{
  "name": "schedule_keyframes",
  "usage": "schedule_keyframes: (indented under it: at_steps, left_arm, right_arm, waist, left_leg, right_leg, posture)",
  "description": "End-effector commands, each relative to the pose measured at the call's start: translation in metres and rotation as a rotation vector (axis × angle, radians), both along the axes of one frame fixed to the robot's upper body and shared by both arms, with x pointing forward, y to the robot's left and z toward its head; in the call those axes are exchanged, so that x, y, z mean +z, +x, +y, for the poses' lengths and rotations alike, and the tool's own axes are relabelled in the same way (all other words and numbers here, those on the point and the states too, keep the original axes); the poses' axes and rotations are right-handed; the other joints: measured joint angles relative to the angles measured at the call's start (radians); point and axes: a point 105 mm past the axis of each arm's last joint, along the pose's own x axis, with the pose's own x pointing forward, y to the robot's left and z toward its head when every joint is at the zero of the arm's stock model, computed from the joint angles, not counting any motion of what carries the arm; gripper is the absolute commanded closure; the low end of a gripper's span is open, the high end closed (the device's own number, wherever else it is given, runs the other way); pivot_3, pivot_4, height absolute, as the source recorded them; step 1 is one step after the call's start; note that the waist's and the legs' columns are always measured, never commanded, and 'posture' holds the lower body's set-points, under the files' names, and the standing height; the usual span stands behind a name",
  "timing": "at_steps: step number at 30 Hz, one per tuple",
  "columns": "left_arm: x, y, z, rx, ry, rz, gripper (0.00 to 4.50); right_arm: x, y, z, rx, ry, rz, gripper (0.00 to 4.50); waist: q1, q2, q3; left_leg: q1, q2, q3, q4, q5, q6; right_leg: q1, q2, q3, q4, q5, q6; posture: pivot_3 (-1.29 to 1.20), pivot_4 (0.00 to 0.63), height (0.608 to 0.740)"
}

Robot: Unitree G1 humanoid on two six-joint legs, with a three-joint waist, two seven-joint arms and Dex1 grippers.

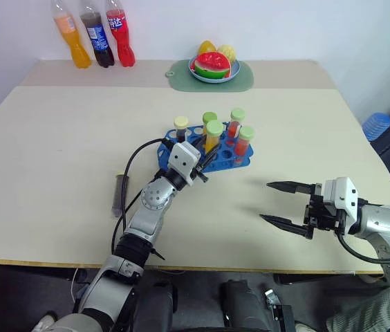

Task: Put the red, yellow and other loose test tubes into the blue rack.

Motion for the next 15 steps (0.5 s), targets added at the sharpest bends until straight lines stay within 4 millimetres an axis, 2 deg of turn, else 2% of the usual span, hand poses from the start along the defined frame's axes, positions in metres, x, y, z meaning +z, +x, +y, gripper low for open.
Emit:
schedule_keyframes:
  at_steps: [1, 4, 15]
  left_arm:
    - [-0.003, 0.000, -0.006, -0.025, 0.013, 0.016, 3.08]
    - [-0.006, 0.001, -0.007, -0.037, 0.020, 0.037, 3.08]
    - [-0.014, 0.016, 0.016, 0.085, 0.035, 0.071, 3.08]
  right_arm:
    - [0.013, -0.001, 0.002, 0.009, 0.006, -0.054, 0.68]
    - [0.014, -0.001, 0.004, 0.009, 0.011, -0.054, 0.68]
    - [0.014, 0.002, 0.005, 0.006, 0.016, -0.061, 0.68]
  waist:
    - [-0.002, 0.000, 0.000]
    - [-0.001, 0.000, 0.000]
    - [-0.003, 0.000, 0.000]
  left_leg:
    - [0.000, 0.000, 0.000, 0.000, 0.000, 0.000]
    - [0.000, 0.000, 0.000, 0.000, 0.000, 0.000]
    - [0.001, 0.000, 0.000, 0.000, 0.000, 0.000]
  right_leg:
    - [0.000, 0.000, 0.000, 0.000, 0.000, 0.000]
    - [0.000, 0.000, 0.000, 0.000, 0.000, 0.000]
    - [0.001, 0.001, 0.000, 0.001, 0.000, 0.000]
  posture:
    - [0.00, 0.150, 0.740]
    - [0.00, 0.150, 0.740]
    - [0.00, 0.150, 0.740]
